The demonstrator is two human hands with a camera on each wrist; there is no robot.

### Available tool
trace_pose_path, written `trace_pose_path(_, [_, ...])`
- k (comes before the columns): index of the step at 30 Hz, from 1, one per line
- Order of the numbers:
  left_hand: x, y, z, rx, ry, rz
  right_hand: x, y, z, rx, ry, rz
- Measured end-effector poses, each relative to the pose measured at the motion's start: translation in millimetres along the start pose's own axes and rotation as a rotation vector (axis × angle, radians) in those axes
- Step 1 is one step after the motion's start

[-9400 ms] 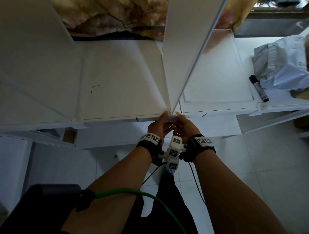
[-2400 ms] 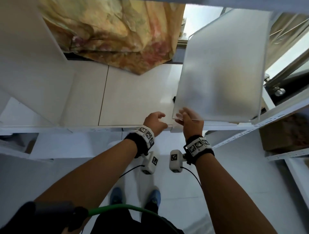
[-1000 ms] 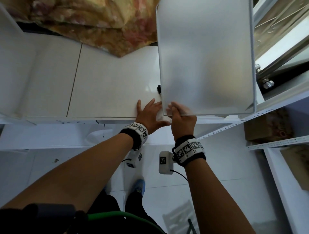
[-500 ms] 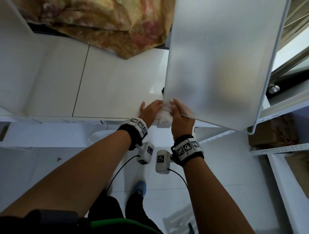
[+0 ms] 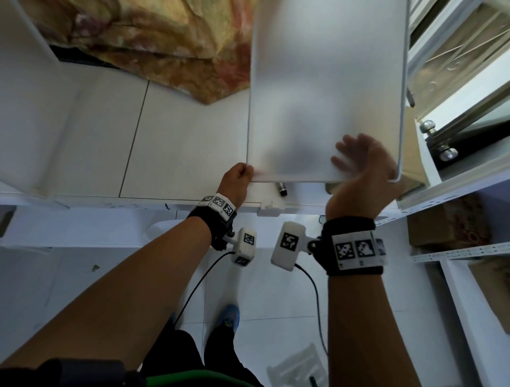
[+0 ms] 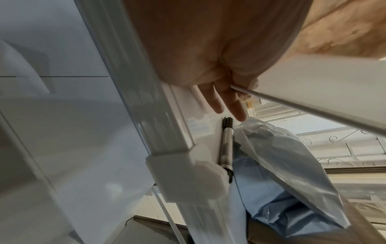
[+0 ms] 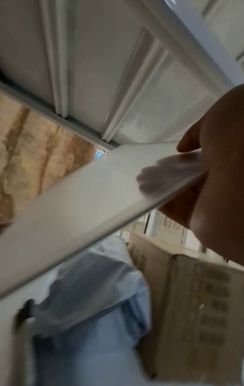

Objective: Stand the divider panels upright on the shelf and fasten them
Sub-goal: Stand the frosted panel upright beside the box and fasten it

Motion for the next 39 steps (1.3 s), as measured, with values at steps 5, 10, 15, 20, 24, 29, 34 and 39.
trace_pose_path(5, [1,-10,5,-0.120,0.013,-0.010,25,-7,-9,0.227,0.049,0.364])
trace_pose_path(10, [-3,-7,3,-0.139,0.020,-0.029,28,-15,-24,0.485,0.323,0.896])
trace_pose_path(15, [4,-11,0,-0.182,-0.020,-0.042,8,-3,-7,0.543,0.391,0.845])
trace_pose_path(20, [0,-7,3,-0.175,-0.027,-0.093,18,6,5,0.513,0.346,0.837])
trace_pose_path(24, [0,-10,1,-0.194,-0.037,-0.083,22,17,17,0.516,0.280,0.871])
trace_pose_path(29, [0,-10,3,-0.197,-0.051,-0.050,19,14,27,0.488,0.283,0.863])
trace_pose_path(34, [-3,-12,4,-0.211,-0.050,-0.047,16,9,27,0.490,0.294,0.843])
trace_pose_path(39, [-10,-9,11,-0.177,-0.004,0.007,12,-17,13,0.435,0.344,0.847])
Point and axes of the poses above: each hand's wrist, its own z-axis away from the middle knuckle, its own y-axis out of the palm, x = y × z, the point moved 7 cm from there along -z, towards the middle knuckle, and after that the axes turned 10 degrees about y, right-handed, at the moved point
